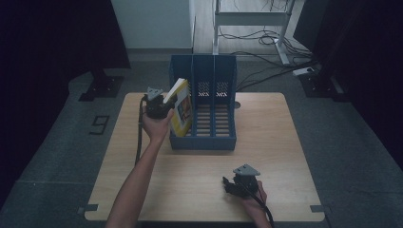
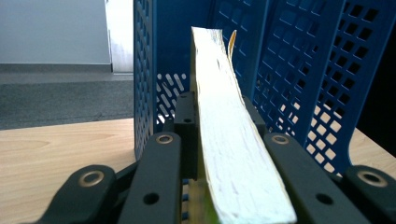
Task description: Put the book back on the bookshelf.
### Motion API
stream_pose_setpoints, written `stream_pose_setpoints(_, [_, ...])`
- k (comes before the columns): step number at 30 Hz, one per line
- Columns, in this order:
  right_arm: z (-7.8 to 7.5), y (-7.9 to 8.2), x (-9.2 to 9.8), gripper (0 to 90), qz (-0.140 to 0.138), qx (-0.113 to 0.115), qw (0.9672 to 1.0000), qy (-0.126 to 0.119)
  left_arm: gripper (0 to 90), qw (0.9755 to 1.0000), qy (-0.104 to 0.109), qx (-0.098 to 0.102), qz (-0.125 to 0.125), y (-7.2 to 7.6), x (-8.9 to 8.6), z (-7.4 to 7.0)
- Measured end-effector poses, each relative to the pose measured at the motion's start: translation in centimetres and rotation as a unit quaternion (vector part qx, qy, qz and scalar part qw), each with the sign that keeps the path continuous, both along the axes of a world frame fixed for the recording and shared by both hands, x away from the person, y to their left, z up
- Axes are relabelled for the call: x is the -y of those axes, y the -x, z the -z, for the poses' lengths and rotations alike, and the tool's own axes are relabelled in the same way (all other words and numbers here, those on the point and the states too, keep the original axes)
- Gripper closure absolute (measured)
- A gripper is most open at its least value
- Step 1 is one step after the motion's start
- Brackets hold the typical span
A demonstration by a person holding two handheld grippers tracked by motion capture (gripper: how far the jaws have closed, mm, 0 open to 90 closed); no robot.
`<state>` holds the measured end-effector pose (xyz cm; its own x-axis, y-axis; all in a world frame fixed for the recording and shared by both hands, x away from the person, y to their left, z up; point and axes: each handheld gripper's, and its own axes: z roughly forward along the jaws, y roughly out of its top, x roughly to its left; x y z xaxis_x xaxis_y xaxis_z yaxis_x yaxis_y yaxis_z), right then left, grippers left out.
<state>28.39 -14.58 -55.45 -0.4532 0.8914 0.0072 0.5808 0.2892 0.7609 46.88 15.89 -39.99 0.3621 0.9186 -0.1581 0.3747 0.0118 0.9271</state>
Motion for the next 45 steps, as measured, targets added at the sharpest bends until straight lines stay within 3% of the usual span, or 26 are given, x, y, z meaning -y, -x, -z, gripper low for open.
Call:
stream_pose_setpoints(15, [0.0, 0.0, 0.0, 29.5, -0.001, 0.0, 1.0, 0.0, 75.6, 0.9997, 0.002, -0.001, -0.023, -2.4, 1.1, 0.0])
stream_pose_setpoints(18, [0.0, 0.0, 0.0, 29.5, -0.001, 0.0, 1.0, 0.0, 75.6, 0.9994, 0.001, 0.012, -0.033, -2.7, 1.2, 0.0])
stream_pose_setpoints(25, [0.0, 0.0, 0.0, 29.5, -0.001, 0.0, 1.0, 0.0, 75.6, 0.9988, 0.004, 0.017, -0.045, -3.7, 1.8, 0.0])
stream_pose_setpoints(28, [0.0, 0.0, 0.0, 29.4, -0.001, 0.0, 1.0, -0.001, 75.6, 0.998, -0.005, 0.029, -0.056, -3.8, 2.3, 0.4])
stream_pose_setpoints(33, [0.0, 0.0, 0.0, 29.3, -0.002, 0.0, 1.0, 0.0, 75.6, 0.9977, -0.004, 0.024, -0.063, -4.4, 2.5, 1.0])
stream_pose_setpoints(45, [0.0, 0.0, 0.0, 29.4, -0.003, 0.0, 1.0, 0.001, 75.0, 0.9975, 0.001, 0.029, -0.065, -4.0, 1.7, 1.4])
